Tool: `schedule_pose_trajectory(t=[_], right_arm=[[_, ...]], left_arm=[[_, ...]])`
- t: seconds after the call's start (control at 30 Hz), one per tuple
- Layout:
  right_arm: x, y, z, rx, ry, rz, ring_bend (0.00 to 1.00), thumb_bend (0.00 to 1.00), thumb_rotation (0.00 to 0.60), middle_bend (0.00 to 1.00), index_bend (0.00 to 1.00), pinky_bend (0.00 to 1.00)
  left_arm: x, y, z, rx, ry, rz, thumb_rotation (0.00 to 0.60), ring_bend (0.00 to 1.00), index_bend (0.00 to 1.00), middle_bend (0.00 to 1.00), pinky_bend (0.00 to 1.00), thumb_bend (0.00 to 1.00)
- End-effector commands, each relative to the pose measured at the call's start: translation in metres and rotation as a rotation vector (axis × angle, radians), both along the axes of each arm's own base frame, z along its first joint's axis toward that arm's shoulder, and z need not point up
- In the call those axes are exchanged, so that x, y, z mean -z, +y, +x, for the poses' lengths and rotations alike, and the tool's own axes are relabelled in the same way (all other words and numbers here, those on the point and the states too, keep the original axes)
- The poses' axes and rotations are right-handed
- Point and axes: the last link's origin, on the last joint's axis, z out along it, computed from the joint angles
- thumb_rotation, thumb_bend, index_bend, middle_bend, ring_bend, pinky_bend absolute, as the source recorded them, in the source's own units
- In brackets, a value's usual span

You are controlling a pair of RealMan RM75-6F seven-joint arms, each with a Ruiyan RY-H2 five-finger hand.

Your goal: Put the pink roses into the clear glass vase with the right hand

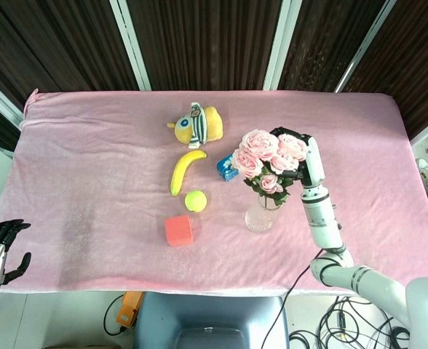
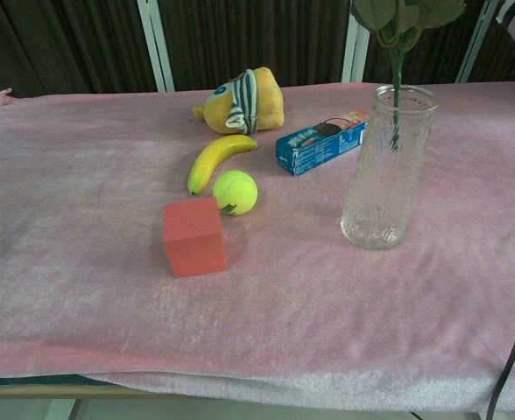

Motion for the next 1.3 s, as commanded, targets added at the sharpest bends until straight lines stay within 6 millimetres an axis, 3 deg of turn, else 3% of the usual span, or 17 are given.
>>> schedule_pose_trajectory(t=[0.03, 0.3, 0.7, 0.83, 0.97, 1.1, 1.3], right_arm=[[0.012, 0.001, -0.012, 0.026, 0.030, 0.035, 0.74, 0.48, 0.600, 0.68, 0.84, 0.81], [0.037, -0.003, -0.035, 0.081, 0.066, 0.099, 0.74, 0.48, 0.600, 0.68, 0.84, 0.81], [0.048, -0.001, -0.053, 0.110, 0.125, 0.090, 0.72, 0.48, 0.600, 0.68, 0.81, 0.80], [0.049, 0.003, -0.063, 0.116, 0.164, 0.077, 0.60, 0.47, 0.600, 0.64, 0.69, 0.72], [0.046, 0.009, -0.071, 0.087, 0.188, 0.070, 0.40, 0.42, 0.600, 0.44, 0.47, 0.54], [0.041, 0.015, -0.077, 0.071, 0.194, 0.075, 0.25, 0.30, 0.600, 0.30, 0.29, 0.38], [0.034, 0.026, -0.087, 0.069, 0.202, 0.100, 0.15, 0.18, 0.600, 0.22, 0.19, 0.27]], left_arm=[[0.000, 0.000, 0.000, 0.002, -0.001, 0.000, 0.600, 0.15, 0.26, 0.20, 0.28, 0.39], [0.001, 0.000, 0.001, 0.004, 0.001, -0.005, 0.600, 0.15, 0.26, 0.20, 0.28, 0.39], [0.001, 0.001, 0.000, 0.004, 0.000, -0.006, 0.600, 0.15, 0.26, 0.20, 0.28, 0.39], [0.003, 0.002, 0.001, 0.005, 0.002, -0.014, 0.600, 0.15, 0.26, 0.20, 0.28, 0.39], [0.004, 0.003, 0.001, 0.003, 0.004, -0.018, 0.600, 0.15, 0.26, 0.20, 0.28, 0.39], [0.004, 0.003, 0.001, 0.003, 0.005, -0.018, 0.600, 0.15, 0.26, 0.20, 0.28, 0.39], [0.005, 0.003, 0.001, 0.003, 0.007, -0.021, 0.600, 0.15, 0.26, 0.20, 0.28, 0.39]])
